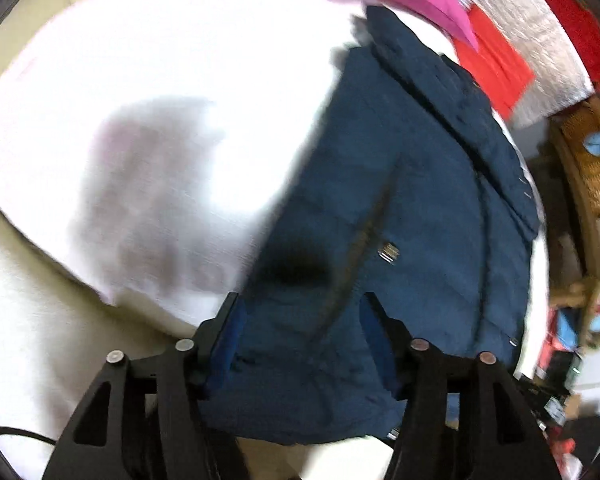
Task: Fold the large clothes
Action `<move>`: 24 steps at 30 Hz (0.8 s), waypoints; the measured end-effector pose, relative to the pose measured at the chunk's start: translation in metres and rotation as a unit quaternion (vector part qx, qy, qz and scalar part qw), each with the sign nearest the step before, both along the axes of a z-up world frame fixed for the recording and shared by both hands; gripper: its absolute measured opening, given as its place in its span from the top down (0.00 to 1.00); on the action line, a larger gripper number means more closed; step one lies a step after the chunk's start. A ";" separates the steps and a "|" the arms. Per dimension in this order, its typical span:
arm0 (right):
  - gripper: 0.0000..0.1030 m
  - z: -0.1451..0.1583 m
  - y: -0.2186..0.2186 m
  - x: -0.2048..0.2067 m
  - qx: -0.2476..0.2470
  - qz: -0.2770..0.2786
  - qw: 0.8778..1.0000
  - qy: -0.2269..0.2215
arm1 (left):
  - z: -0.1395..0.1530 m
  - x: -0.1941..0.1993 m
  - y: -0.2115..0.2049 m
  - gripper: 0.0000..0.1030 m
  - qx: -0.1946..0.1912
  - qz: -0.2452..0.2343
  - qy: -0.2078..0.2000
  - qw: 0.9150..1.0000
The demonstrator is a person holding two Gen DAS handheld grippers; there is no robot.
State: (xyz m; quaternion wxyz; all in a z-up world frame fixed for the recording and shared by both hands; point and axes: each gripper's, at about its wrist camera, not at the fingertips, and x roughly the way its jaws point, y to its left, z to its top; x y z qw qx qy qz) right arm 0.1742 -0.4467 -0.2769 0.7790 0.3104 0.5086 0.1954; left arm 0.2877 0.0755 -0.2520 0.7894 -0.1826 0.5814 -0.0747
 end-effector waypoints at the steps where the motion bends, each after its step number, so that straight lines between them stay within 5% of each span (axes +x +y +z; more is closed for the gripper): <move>1: 0.06 -0.001 -0.001 0.000 0.007 -0.004 1.000 0.003 | 0.002 0.001 0.003 0.37 0.019 0.007 -0.003 1.000; 12: 0.05 -0.003 -0.008 0.002 0.027 -0.019 0.999 0.013 | -0.033 0.025 -0.027 0.37 0.061 -0.071 0.065 0.993; 14: 0.05 -0.003 -0.011 0.000 0.034 -0.023 0.999 0.015 | -0.035 0.031 -0.032 0.43 0.045 -0.067 0.064 0.995; 18: 0.07 -0.002 -0.008 0.000 0.025 -0.027 0.999 0.016 | -0.028 0.019 -0.024 0.72 0.027 -0.087 0.049 0.995; 21: 0.20 0.001 -0.006 -0.003 0.005 -0.040 0.999 0.018 | -0.024 0.017 -0.032 0.77 0.038 -0.104 0.034 0.993; 24: 0.38 0.002 -0.014 -0.007 0.036 -0.044 0.998 0.013 | -0.028 0.020 -0.034 0.66 0.046 -0.096 0.048 0.993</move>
